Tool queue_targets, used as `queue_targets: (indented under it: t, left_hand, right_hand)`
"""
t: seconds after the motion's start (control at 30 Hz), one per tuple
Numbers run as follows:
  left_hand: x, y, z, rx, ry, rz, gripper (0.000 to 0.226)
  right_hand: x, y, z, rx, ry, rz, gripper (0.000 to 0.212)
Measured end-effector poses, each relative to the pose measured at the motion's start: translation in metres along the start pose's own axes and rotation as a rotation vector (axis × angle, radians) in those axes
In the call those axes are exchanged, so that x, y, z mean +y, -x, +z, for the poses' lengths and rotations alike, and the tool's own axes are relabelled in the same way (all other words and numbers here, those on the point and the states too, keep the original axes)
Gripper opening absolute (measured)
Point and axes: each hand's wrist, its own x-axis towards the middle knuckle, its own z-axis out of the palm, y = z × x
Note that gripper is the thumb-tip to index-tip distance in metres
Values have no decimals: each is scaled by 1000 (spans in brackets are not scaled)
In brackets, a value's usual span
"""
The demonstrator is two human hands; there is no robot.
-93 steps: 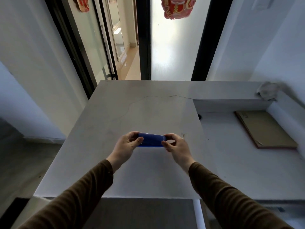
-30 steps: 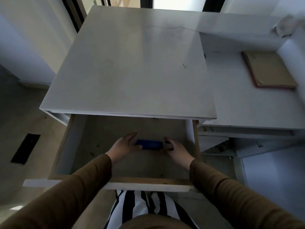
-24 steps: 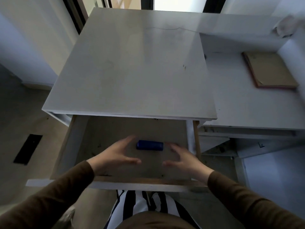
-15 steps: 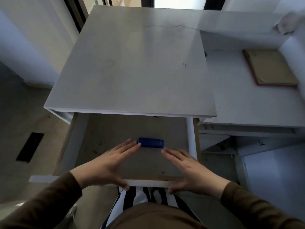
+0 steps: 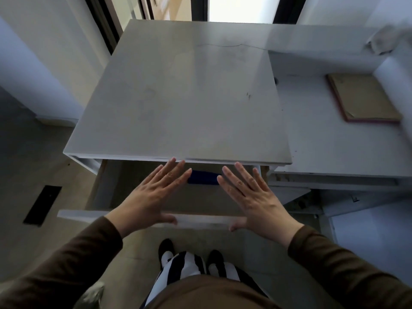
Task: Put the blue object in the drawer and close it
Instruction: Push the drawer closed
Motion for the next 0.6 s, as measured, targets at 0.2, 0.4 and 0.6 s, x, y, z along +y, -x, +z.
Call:
queue_targets:
  t: [0.2,0.4,0.6]
  left_hand:
    - [-20,-36,-9,62,-85,-31,125]
    - [-43,-68,-17,68,-64,-48,118]
    - [-59,-86,-16,89,-23,-50,109]
  right_hand:
    - [23,-35,-10,27,46,99,127]
    - [45,-66,-15,64,-13,166,123]
    - [55,-79,-12,123,-105,209,109]
